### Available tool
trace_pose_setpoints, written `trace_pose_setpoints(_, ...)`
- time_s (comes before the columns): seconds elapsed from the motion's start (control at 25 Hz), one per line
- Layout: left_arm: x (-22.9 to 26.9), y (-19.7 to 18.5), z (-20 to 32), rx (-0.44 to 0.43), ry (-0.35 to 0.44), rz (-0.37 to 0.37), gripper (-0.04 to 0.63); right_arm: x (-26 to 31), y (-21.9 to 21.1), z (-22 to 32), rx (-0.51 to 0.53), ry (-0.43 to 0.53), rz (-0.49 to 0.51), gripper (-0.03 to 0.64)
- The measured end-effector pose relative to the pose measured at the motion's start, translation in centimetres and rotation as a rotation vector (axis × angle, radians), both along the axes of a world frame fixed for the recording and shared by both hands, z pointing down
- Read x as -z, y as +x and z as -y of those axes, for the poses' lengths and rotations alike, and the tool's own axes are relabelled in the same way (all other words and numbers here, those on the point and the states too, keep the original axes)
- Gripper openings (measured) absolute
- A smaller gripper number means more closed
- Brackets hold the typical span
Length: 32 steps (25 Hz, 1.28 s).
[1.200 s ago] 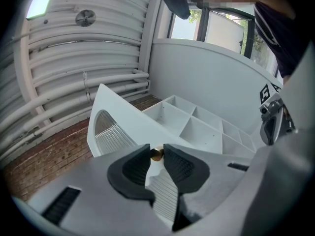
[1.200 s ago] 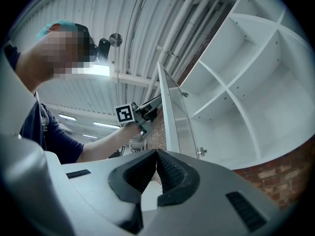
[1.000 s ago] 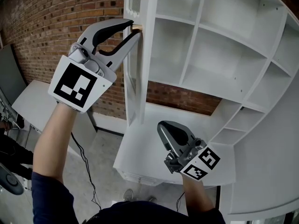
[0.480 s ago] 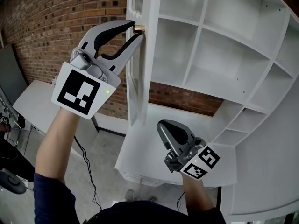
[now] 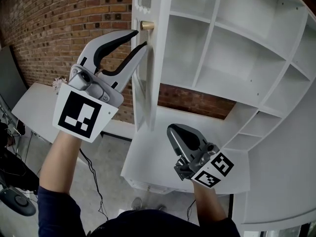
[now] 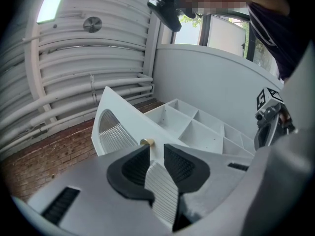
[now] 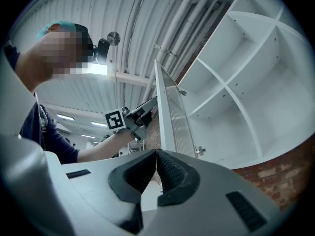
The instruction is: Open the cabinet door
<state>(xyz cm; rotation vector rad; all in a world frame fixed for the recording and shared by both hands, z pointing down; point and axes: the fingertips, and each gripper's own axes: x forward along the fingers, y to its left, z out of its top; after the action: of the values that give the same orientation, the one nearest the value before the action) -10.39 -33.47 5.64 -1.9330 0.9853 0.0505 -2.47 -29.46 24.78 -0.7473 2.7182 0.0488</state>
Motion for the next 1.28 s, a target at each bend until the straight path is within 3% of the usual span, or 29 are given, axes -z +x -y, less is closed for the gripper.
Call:
trace_pose_setpoints(0.24,-4.3,-1.0,-0.3,-0.014,-0.110,-0.082,0.087,0.0,0.0,-0.8,-0.008,-0.006,-0.013,0.026)
trace_pose_setpoints(0.44,-8.1,-1.7,-1.8,-0.039,-0.201,-0.173,0.040,-0.2,0.1,-2.0,-0.024,-0.011,-0.034,0.026)
trace_pose_setpoints(0.72,-14.1,-0.9,-3.1,-0.078,-0.349,-0.244,0.009,-0.5,0.6,-2.8,-0.032,-0.014,-0.055,0.026)
trace_pose_setpoints(1.28,-22.5,2.0,-4.7,-0.145,-0.570,-0.280,0.008,-2.9,1.0,-2.5,-0.067,-0.029,-0.098,0.026)
